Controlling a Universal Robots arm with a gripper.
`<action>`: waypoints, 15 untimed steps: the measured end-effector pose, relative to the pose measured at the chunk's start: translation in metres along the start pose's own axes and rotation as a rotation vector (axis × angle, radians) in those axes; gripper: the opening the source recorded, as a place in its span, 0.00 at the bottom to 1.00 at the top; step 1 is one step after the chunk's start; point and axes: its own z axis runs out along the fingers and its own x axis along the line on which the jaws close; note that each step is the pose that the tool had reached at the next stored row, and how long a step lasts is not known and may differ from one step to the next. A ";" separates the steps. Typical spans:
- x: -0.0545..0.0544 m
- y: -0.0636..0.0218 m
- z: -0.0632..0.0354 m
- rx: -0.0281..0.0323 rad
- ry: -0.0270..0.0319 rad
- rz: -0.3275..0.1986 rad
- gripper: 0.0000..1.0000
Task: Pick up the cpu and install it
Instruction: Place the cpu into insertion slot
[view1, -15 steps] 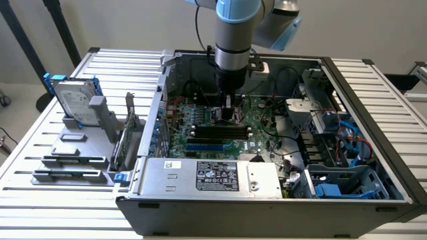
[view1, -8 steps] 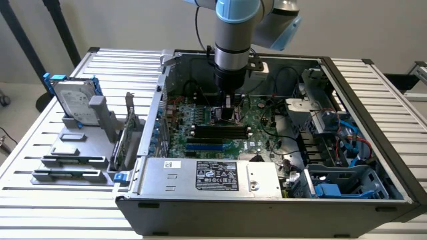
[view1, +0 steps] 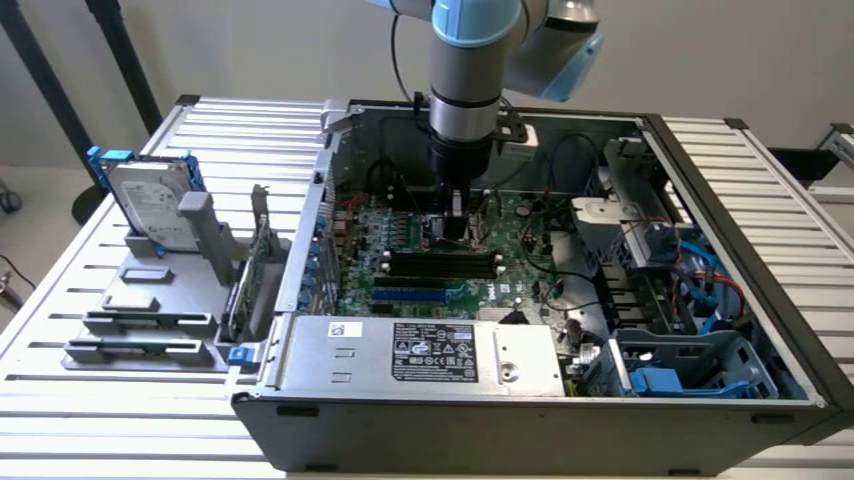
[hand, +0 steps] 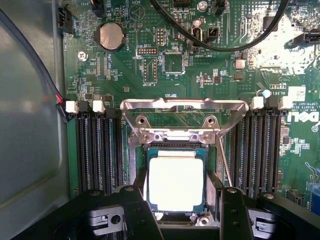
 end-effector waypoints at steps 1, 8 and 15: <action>0.000 0.0000 0.0002 -0.0001 0.0000 0.000 0.55; 0.000 0.0000 0.0011 -0.0005 -0.0005 0.000 0.55; 0.000 0.0000 0.0014 -0.0006 -0.0002 0.000 0.62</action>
